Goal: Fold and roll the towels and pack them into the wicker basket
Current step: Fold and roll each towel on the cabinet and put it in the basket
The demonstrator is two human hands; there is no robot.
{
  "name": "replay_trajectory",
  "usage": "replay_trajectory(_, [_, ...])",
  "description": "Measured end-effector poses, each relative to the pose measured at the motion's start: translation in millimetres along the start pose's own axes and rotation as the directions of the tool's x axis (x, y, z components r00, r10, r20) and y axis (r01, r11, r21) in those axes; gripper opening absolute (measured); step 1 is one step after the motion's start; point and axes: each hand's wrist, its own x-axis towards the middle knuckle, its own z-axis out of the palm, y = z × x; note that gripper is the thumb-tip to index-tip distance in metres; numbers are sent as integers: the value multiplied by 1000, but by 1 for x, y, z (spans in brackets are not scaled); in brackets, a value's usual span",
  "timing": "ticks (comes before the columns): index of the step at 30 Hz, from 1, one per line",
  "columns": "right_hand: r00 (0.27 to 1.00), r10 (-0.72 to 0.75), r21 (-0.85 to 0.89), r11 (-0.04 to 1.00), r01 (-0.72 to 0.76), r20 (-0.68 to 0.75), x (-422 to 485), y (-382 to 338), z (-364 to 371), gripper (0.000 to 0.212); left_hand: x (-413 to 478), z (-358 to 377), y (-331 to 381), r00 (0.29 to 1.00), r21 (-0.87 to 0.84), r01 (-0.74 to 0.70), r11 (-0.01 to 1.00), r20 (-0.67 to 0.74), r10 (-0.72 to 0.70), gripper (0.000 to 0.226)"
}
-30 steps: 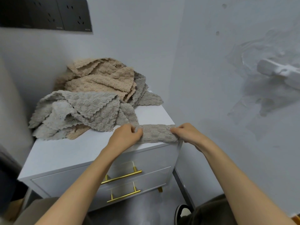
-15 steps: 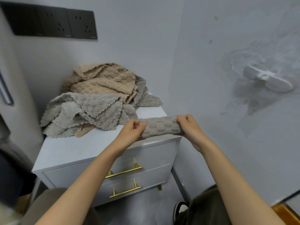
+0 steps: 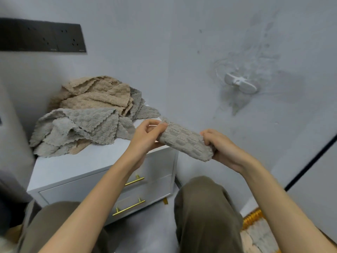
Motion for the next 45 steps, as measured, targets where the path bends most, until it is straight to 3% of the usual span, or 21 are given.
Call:
replay_trajectory(5, [999, 37, -105, 994, -34, 27, -41, 7, -31, 33, -13, 38, 6, 995, 106, -11, 994, 103, 0, 16])
replay_trajectory(8, [995, 58, -102, 994, -49, 84, -67, 15, -52, 25, -21, 62, 4, 985, 158, -23, 987, 175, -5, 15])
replay_trajectory(12, [986, 89, -90, 993, -77, 139, -94, 34, -80, 67, -33, 94, -5, 961, 239, -26, 971, 274, -42, 13])
replay_trajectory(13, [989, 93, -102, 991, -81, 119, -99, 40, -84, 69, -37, 104, -8, 953, 249, -21, 968, 299, -56, 12])
replay_trajectory(17, [994, 106, -66, 992, -103, 37, -122, 63, -97, 46, -48, 136, -30, 915, 280, -14, 960, 392, -100, 8])
replay_trajectory(21, [985, 171, 68, 983, -168, -37, -143, 93, -115, 44, -56, 164, -56, 870, 306, 9, 952, 467, -158, 16])
replay_trajectory(27, [941, 271, 185, 954, -235, -202, -158, 150, -142, 20, -66, 211, -107, 813, 413, 15, 911, 525, -251, 32])
replay_trajectory(32, [842, 373, 296, 916, -269, -389, -164, 212, -172, 26, -74, 242, -162, 796, 568, -105, 817, 540, -273, 32])
replay_trajectory(36, [720, 505, 471, 838, -276, -477, -167, 267, -194, 23, -84, 256, -209, 725, 645, -198, 738, 603, -333, 31])
replay_trajectory(40, [585, 621, 611, 750, -251, -522, -158, 317, -207, 19, -91, 259, -249, 650, 689, -262, 675, 643, -404, 30])
replay_trajectory(45, [419, 753, 738, 631, -239, -508, -136, 386, -213, 32, -92, 254, -299, 564, 712, -389, 585, 686, -460, 33])
